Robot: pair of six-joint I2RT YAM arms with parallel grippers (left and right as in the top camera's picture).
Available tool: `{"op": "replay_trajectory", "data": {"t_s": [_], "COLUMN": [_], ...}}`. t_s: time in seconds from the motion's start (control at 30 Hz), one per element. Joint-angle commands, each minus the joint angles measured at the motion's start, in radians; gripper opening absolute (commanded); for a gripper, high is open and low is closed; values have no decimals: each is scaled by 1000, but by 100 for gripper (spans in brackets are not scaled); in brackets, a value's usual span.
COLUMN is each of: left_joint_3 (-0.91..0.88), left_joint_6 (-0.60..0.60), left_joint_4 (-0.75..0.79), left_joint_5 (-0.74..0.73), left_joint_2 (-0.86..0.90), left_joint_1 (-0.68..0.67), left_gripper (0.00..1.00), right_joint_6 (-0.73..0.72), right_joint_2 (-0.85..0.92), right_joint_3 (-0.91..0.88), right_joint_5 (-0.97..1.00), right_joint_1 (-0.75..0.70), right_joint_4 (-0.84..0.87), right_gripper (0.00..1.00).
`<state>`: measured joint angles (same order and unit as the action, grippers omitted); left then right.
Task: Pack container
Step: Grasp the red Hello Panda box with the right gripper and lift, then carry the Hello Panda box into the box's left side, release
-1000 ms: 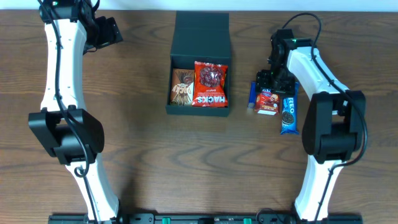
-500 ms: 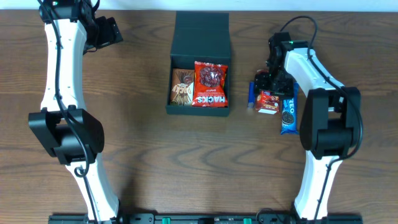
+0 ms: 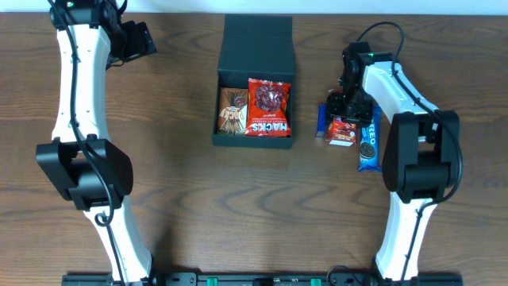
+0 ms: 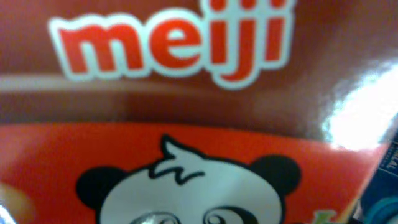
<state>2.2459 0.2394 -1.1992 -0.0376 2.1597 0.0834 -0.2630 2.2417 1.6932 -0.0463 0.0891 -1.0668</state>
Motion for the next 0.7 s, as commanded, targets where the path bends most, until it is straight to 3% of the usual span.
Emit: {"op": "replay_trajectory", "data": {"t_s": [0.0,0.47,0.67], "left_joint_3": [-6,-6,-6], "left_joint_6": [9,11,9], "left_joint_4": [0,-1,-3], "left_joint_5": [11,11,12], "left_joint_2": [-5,-5,-5], "left_joint_1": [1,1,1], "left_gripper": [95,95,95], "right_joint_6": [-10,-15,-101], "right_joint_2": [14,14,14], "right_joint_3": [19,507,578], "right_joint_5": [-41,-42,-104], "right_joint_1": [4,24,116], "right_joint_4": [-8,-223,-229], "right_gripper": [65,59,55]}}
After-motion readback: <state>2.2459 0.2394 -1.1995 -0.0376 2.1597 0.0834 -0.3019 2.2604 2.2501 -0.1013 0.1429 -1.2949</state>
